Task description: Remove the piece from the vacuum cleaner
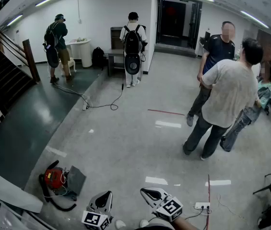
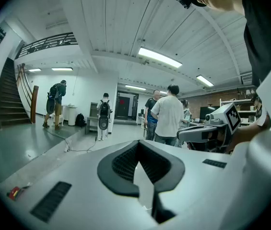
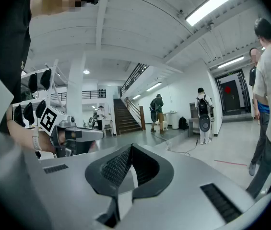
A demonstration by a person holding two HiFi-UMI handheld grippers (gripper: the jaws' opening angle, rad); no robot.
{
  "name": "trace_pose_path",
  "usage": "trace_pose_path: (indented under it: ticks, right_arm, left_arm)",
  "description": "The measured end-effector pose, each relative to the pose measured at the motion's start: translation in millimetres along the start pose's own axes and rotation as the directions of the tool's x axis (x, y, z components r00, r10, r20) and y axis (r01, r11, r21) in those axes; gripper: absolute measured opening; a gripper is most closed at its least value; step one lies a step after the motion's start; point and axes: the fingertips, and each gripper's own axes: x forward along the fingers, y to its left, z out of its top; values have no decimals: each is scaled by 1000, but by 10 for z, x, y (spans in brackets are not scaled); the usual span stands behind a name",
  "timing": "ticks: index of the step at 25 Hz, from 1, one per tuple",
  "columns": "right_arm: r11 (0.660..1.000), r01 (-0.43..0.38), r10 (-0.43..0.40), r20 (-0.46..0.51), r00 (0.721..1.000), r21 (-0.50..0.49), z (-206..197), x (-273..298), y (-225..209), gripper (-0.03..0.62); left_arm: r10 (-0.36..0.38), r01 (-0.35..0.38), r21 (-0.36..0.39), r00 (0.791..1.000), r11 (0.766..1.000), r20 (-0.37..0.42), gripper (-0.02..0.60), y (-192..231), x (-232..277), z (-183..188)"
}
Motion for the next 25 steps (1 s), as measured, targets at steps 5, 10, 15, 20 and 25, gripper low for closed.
trace_pose_path:
  ticks: [5,10,15,20,25]
  right_arm:
    - [1000,5,-5,30,1000,-3,84,363,86,29]
    - [1000,0,0,41,999,-4,187,929,328,29]
    - [999,-26,25,45,999,23,235,1540,562,29]
    - [998,-59,59,18,998,-3,137,2076,708,29]
    - [995,-96,96,10,995,-4,236,2638,740,29]
  left_arm:
    - [32,-32,29,999,999,16,18,561,-84,8]
    - [59,-59,2,998,998,39,18,1171,-361,-14]
    - [102,-101,-30,994,994,32,18,1838,-658,-151]
    - [134,-134,-48,991,990,3,18,2386,-788,-370]
    - [159,-159,-38,987,987,-5,18,2888,-710,-359]
